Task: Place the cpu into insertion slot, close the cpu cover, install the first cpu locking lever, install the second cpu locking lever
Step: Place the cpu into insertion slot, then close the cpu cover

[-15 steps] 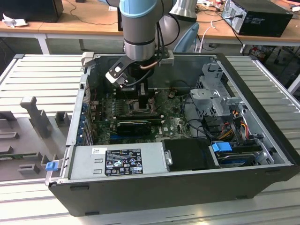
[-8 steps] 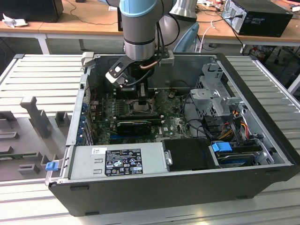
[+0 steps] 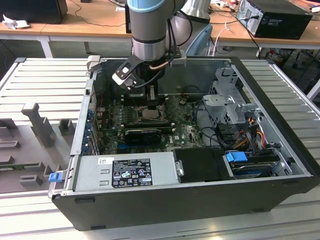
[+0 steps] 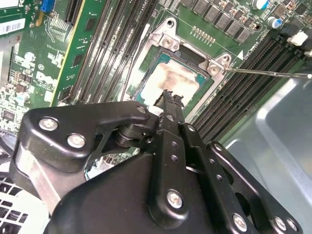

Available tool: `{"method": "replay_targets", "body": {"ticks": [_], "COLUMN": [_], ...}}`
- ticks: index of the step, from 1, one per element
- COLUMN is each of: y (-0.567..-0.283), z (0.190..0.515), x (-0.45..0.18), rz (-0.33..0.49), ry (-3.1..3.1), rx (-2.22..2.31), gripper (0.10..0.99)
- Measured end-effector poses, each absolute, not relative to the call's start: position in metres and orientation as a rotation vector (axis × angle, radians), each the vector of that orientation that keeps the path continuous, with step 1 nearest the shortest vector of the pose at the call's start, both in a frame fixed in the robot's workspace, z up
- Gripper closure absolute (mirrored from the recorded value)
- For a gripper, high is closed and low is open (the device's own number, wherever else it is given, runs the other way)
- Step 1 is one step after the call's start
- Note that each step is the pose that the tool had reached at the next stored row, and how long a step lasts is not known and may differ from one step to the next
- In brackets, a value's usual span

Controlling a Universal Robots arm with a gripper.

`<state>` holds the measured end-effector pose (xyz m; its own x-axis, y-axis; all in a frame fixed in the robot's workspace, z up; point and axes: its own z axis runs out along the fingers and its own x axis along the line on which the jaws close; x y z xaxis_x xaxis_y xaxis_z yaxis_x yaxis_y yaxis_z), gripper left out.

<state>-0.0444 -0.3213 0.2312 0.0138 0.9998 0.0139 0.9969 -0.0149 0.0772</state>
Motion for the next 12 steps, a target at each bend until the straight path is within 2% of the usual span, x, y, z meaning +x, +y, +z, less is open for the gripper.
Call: {"method": "replay_targets", "body": {"ticks": [12], "y": [-0.321], "z": [0.235], "x": [-0.032], "rz": [0.077], "ry": [2.185], "rx": [2.217], "gripper": [0.98]}}
